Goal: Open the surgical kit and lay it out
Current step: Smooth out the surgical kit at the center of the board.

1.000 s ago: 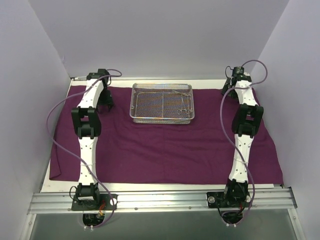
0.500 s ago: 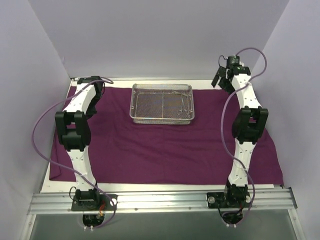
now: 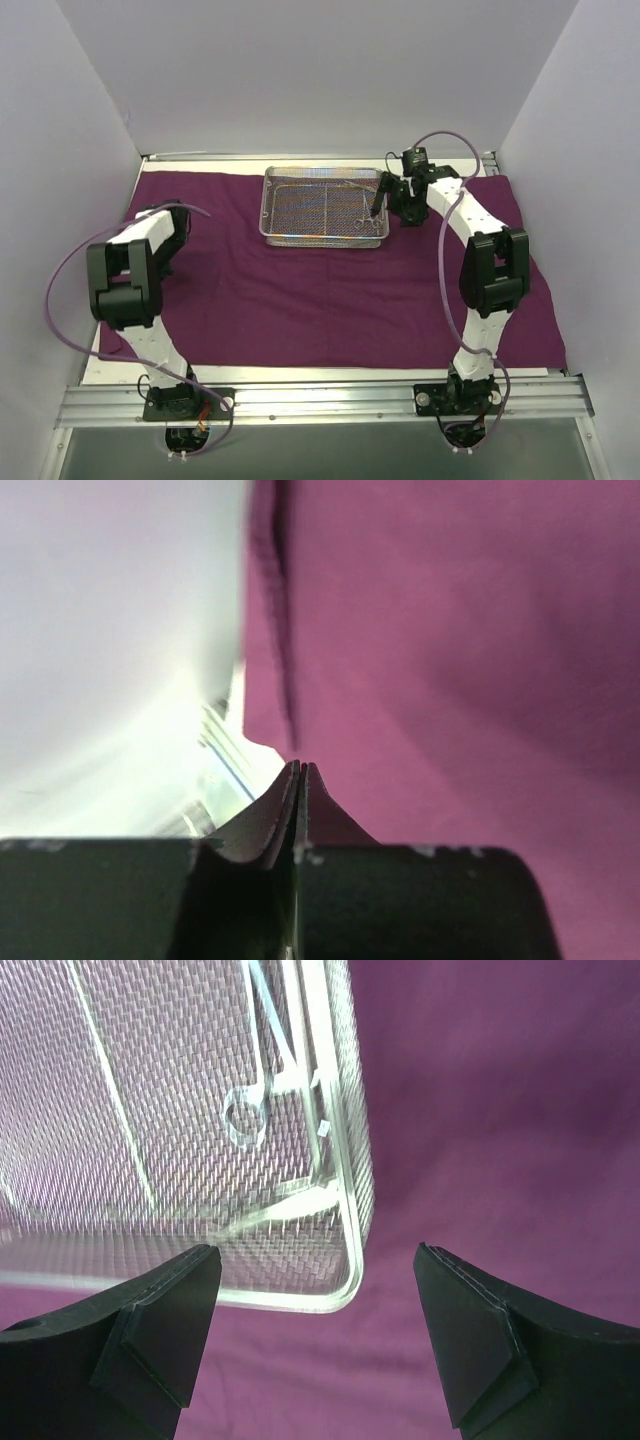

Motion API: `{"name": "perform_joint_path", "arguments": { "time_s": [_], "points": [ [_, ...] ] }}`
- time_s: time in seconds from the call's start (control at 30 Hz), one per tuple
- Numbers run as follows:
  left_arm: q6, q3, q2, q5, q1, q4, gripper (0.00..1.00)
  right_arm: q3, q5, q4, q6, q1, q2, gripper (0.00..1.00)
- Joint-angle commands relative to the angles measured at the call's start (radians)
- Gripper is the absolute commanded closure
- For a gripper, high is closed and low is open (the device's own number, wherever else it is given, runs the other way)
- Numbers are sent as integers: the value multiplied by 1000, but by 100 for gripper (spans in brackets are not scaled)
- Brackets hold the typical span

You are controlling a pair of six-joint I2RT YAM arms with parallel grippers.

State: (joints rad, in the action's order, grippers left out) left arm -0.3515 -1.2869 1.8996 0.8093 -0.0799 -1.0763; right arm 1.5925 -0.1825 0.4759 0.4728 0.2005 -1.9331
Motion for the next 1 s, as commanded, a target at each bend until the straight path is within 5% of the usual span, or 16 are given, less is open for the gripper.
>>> {"name": "perform_joint_path", "arguments": {
  "time_s": [0.0, 0.3, 0.53, 0.97],
  "points": [
    [167, 95, -120, 115, 9, 228, 98, -57, -40, -68, 26, 4, 100, 20],
    [284, 169, -27, 198, -121, 407, 98, -92, -57, -102, 36, 40, 163, 20],
    [439, 287, -62, 133, -136, 645, 98, -132, -20, -99, 12, 37, 218, 20],
    [465, 348, -63, 90, -189, 694, 98, -183, -9, -102, 0, 28, 246, 20]
  ]
}}
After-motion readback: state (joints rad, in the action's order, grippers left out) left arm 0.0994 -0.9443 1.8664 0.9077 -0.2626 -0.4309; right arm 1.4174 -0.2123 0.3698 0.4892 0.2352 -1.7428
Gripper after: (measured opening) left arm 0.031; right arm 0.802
